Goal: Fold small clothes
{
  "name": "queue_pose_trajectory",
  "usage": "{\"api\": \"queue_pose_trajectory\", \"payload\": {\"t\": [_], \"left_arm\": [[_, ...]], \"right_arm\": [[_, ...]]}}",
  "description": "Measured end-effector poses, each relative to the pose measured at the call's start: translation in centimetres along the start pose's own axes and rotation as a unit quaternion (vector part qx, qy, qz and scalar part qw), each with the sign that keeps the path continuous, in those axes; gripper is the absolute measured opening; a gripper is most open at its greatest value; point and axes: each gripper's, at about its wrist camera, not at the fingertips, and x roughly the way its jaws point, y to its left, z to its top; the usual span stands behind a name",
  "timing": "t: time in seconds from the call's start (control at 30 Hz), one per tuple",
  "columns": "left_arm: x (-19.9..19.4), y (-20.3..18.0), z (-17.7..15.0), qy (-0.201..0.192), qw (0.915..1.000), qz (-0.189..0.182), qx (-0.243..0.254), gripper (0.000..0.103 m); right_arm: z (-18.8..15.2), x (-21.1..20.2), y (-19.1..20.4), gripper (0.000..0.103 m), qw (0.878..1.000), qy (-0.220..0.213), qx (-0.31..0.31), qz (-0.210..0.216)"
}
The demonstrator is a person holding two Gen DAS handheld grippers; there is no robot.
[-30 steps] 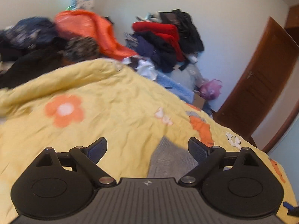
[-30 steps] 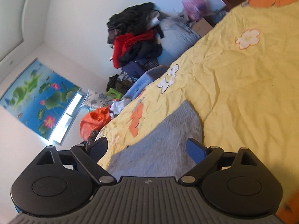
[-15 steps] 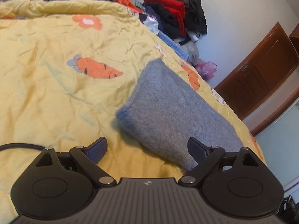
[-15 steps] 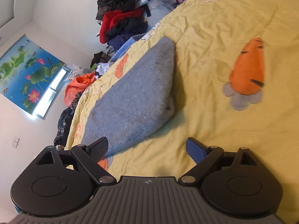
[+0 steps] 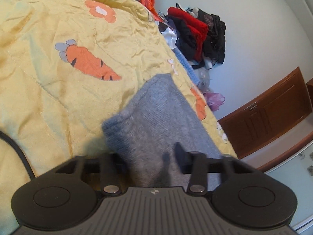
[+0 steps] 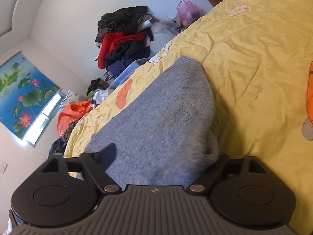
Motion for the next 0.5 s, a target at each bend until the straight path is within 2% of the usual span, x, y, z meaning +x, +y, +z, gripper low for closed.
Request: {"api": "queue_pose_trajectory", "payload": {"t": [0.03,0.07,0.13,0.3,0.5], "left_arm": [[0.2,0.2,0.0,0.003,1.0000,-0.002,-0.004,0.021],[0.5,0.5,0.1,0.009,0.9999,0.002,-0.008,0.014],[0.7,0.8,0.4,0.016,0.9998,0.003,-0.007,0.007],[-0.5,-1.3,0.4,0.005,0.9975,0.022,0.068,0.005],[-3.6,-1.9,1.4,0.012,0.9980,-0.003,0.062,0.005]], "right_arm": [[0.0,0.7,-0.9,0.022,1.000,0.013,0.028,-0.001],[0.0,1.0,-1.8,0.012,0.999,0.012,0.052,0.011],[0.1,0.8,-2.6,0.013,0.996,0.013,0.084,0.035],[-0.2,0.0,-1.8,0.015,0.997,0.003,0.070,0.038],[0.5,-2.4,0.2,0.015,0.997,0.000,0.049,0.066]]}}
